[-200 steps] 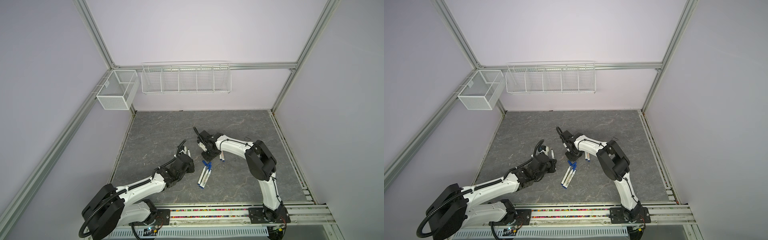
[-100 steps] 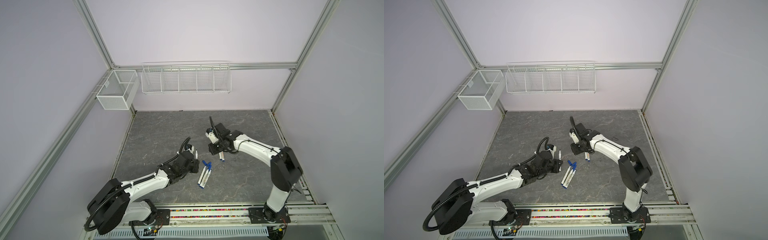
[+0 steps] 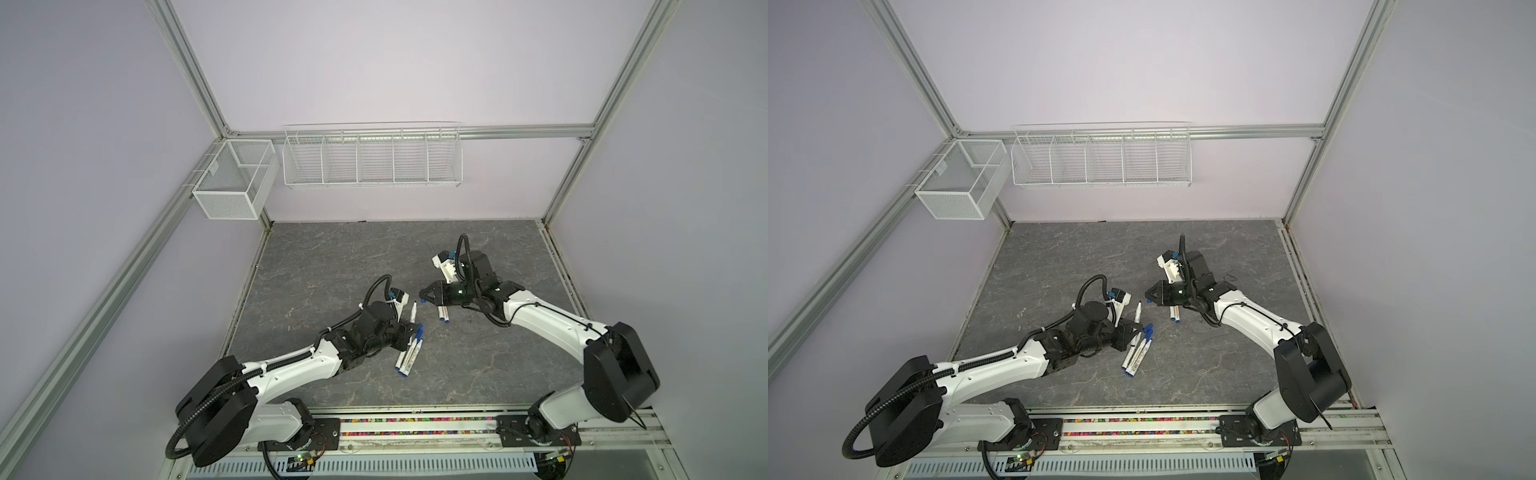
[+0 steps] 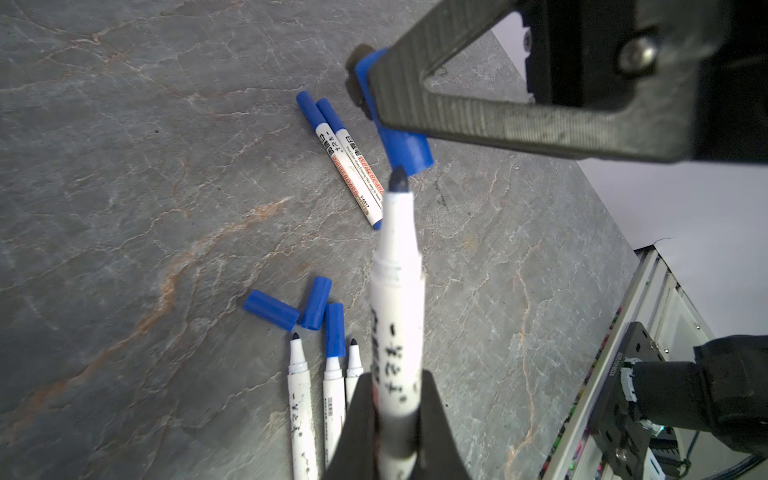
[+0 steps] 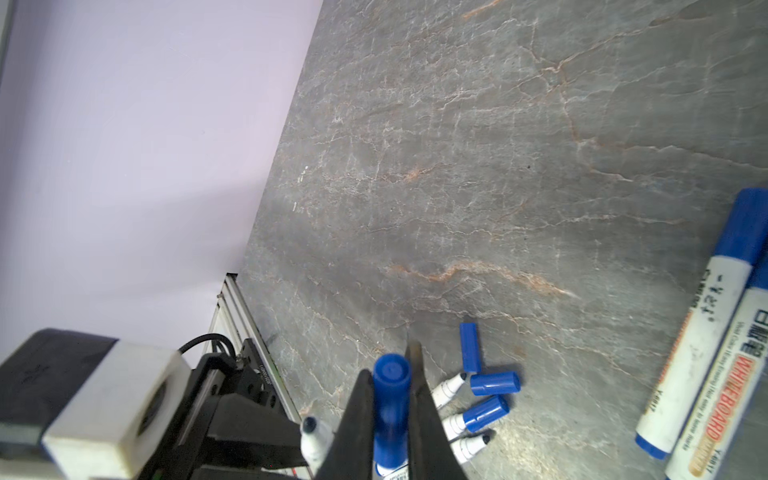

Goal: Insert the pens into the pen caps
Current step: 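Carry the blue cap to the marker tip held by the left gripper, then press the blue cap down onto the marker tip with the right gripper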

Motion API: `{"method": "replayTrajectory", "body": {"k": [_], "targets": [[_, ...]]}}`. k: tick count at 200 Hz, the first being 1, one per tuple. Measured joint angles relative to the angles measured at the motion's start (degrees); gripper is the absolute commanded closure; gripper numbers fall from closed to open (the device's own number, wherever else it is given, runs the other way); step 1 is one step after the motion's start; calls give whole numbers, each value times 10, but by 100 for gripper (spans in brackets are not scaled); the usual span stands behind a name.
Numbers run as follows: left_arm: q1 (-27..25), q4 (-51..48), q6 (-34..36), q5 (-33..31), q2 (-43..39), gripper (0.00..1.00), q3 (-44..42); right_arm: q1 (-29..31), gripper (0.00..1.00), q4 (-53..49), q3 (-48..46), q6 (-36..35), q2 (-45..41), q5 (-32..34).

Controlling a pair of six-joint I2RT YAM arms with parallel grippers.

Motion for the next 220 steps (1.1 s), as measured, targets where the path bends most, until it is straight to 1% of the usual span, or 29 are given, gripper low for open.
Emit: {"method": "replayTrajectory", "body": {"k": [38, 93, 140, 220], "targets": [[0, 1, 7, 6, 8, 100, 7, 3, 87, 32, 0, 11, 0, -19], [0, 1, 7, 11, 13, 100, 7, 7, 88, 44, 0, 15, 0, -41], [0, 1, 7, 10, 13, 100, 7, 10, 88, 37, 0, 6, 0, -48], [-3, 2, 7, 12, 13, 100, 7, 21, 88, -1, 0, -31, -7, -44]]}}
